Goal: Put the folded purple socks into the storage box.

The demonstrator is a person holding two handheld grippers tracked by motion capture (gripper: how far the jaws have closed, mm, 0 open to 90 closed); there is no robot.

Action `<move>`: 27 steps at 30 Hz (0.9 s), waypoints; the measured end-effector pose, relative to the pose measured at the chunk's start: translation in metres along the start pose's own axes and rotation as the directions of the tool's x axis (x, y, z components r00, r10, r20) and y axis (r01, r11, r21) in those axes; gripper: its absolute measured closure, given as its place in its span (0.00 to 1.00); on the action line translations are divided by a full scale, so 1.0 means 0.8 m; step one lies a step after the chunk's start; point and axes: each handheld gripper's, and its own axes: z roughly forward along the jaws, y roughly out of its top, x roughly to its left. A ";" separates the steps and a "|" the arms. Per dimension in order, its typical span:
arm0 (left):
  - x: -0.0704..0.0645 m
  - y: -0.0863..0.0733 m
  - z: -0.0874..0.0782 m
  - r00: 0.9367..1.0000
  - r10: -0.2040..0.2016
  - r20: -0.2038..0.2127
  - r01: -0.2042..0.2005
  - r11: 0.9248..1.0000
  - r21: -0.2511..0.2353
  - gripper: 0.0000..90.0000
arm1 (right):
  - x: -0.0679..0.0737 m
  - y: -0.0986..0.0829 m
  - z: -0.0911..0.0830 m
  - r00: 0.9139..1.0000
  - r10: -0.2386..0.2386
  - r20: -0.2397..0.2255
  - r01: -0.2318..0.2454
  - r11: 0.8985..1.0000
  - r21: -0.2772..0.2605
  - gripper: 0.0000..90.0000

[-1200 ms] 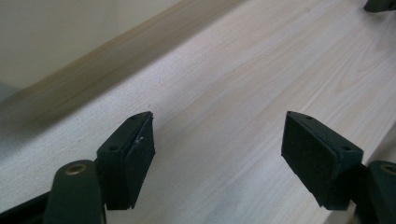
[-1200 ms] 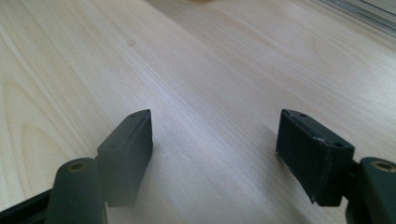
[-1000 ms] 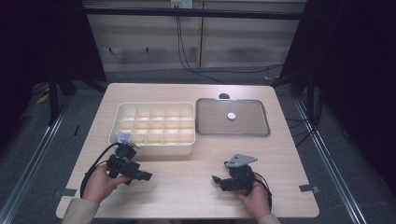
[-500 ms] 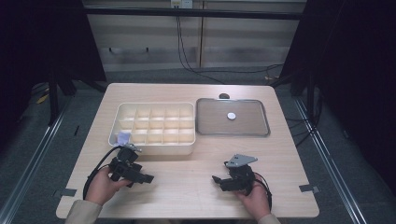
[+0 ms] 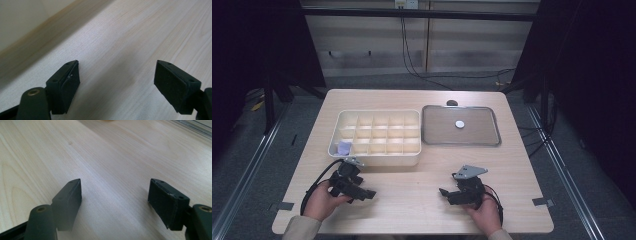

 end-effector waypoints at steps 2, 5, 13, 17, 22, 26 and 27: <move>-0.001 -0.002 0.000 1.000 0.015 -0.005 -0.015 1.000 -0.013 0.23 | 0.000 0.000 0.000 1.000 0.002 0.000 -0.002 1.000 0.001 0.30; -0.002 -0.008 0.000 0.999 0.045 -0.015 -0.045 0.999 -0.030 0.22 | 0.000 0.000 0.000 1.000 0.002 0.000 -0.002 1.000 0.000 0.30; -0.006 -0.017 0.003 0.993 0.109 -0.042 -0.111 0.991 -0.070 0.20 | 0.000 0.000 0.000 1.000 0.003 0.000 -0.003 1.000 0.001 0.30; -0.009 -0.023 0.005 0.987 0.147 -0.070 -0.153 0.983 -0.097 0.19 | 0.000 0.000 0.000 1.000 0.003 0.000 -0.003 1.000 0.001 0.30; -0.013 -0.027 0.008 0.984 0.155 -0.088 -0.165 0.980 -0.113 0.17 | 0.000 0.000 0.000 1.000 0.002 0.000 -0.002 1.000 0.000 0.30; -0.016 -0.030 0.009 0.978 0.181 -0.107 -0.193 0.975 -0.112 0.15 | 0.000 0.000 0.000 1.000 0.002 0.000 -0.002 1.000 0.000 0.30; -0.016 -0.030 0.010 0.978 0.179 -0.109 -0.192 0.974 -0.121 0.14 | 0.000 0.000 0.000 1.000 0.002 0.000 -0.002 1.000 0.000 0.30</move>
